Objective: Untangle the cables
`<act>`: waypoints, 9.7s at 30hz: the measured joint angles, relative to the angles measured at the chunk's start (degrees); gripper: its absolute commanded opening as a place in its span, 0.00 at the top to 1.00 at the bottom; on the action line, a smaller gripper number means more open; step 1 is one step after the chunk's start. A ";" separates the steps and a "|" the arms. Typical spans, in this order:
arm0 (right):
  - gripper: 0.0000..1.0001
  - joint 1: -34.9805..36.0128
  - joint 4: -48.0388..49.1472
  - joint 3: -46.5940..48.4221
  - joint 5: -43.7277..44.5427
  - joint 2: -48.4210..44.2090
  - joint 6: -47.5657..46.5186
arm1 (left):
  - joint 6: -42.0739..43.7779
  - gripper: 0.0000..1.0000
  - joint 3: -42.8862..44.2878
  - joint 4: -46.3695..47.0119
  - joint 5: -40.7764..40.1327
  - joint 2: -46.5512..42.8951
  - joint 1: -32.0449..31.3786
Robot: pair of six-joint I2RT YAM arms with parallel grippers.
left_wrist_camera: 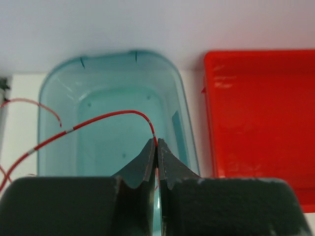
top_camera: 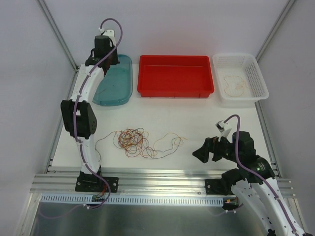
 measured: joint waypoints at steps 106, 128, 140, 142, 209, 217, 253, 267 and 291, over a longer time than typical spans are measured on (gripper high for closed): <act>0.99 17.20 4.42 47.91 57.48 29.09 6.82 | -31.15 0.61 -77.18 -8.68 -5.33 -38.25 -21.18; 0.99 15.96 0.46 61.53 63.76 25.03 -13.38 | -30.88 0.22 -74.82 -10.51 -6.86 -39.08 -19.47; 0.99 5.31 7.82 60.43 63.56 36.92 -16.68 | -21.70 0.01 -61.66 -14.71 -5.09 -55.12 -19.47; 0.99 0.83 9.29 61.79 61.37 41.00 -16.06 | -19.15 0.01 -61.64 -15.17 -5.46 -58.03 -19.47; 0.25 28.57 28.94 34.80 15.04 69.66 -3.08 | -11.67 0.05 -70.05 -15.41 -10.49 -56.70 -17.97; 0.29 28.76 34.60 38.14 10.67 82.40 -6.21 | -11.67 0.11 -70.03 -15.37 -8.55 -54.66 -17.97; 0.76 28.59 44.94 35.85 7.06 88.17 -8.15 | -10.84 0.56 -68.04 -14.38 4.59 -41.48 -17.99; 0.75 28.37 46.16 32.65 7.41 84.56 -7.15 | -10.23 1.00 -67.65 -13.35 7.21 -40.22 -17.99; 0.17 32.28 55.52 24.72 13.84 74.16 4.79 | -10.21 1.00 -72.96 -5.84 6.05 -65.64 -17.99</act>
